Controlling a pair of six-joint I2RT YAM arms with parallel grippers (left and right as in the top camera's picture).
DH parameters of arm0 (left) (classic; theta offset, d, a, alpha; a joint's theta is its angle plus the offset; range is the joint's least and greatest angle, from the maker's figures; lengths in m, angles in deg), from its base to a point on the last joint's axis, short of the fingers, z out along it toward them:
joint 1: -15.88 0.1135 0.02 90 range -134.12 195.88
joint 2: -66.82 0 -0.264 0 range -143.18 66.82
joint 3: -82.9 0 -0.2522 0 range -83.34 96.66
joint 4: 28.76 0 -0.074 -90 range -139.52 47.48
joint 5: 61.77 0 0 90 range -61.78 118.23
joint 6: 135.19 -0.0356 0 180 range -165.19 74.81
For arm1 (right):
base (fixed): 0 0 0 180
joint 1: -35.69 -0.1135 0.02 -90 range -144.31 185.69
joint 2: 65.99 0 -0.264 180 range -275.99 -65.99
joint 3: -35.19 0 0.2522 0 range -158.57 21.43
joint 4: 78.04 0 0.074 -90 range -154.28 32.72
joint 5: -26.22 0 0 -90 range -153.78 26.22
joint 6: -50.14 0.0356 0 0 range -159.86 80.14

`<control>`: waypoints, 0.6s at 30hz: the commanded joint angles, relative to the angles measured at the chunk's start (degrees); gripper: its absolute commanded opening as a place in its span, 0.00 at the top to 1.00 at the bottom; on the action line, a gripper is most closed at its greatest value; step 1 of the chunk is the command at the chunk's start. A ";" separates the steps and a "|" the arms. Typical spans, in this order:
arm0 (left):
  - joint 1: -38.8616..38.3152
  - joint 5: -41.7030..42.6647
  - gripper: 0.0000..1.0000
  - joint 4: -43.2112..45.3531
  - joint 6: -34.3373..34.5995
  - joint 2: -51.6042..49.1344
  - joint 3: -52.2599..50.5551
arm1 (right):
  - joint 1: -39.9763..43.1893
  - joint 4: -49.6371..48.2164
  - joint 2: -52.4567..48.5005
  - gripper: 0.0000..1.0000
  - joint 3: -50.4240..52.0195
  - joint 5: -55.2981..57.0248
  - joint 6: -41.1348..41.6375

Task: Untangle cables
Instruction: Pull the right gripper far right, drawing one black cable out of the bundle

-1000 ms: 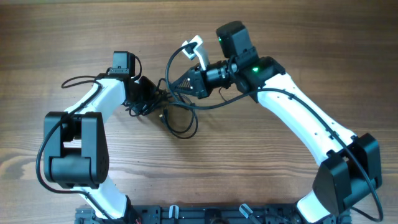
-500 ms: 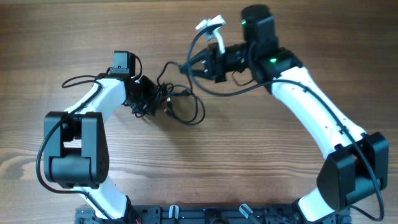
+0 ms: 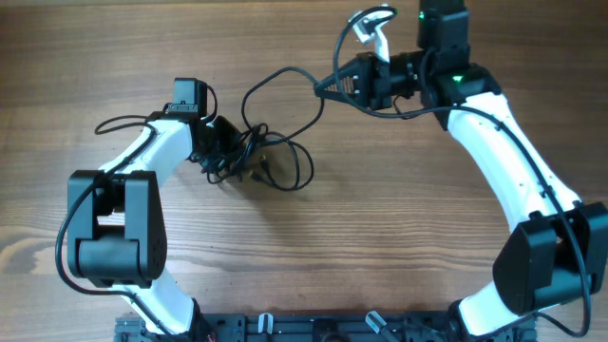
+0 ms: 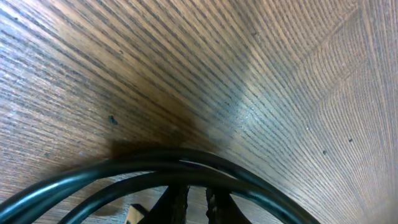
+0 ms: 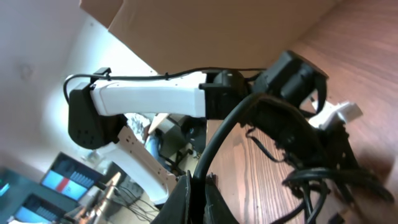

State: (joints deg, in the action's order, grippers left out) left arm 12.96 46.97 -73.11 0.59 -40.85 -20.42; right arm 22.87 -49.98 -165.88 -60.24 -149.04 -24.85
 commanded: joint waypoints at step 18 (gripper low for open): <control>0.20 -1.84 0.87 -0.04 0.13 -0.87 0.07 | 18.23 26.80 2.40 0.96 -1.46 21.27 -3.52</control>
State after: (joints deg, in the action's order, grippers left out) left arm 12.72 46.92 -73.13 0.99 -40.96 -20.42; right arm 41.69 -27.99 -165.49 -60.68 -140.62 -25.81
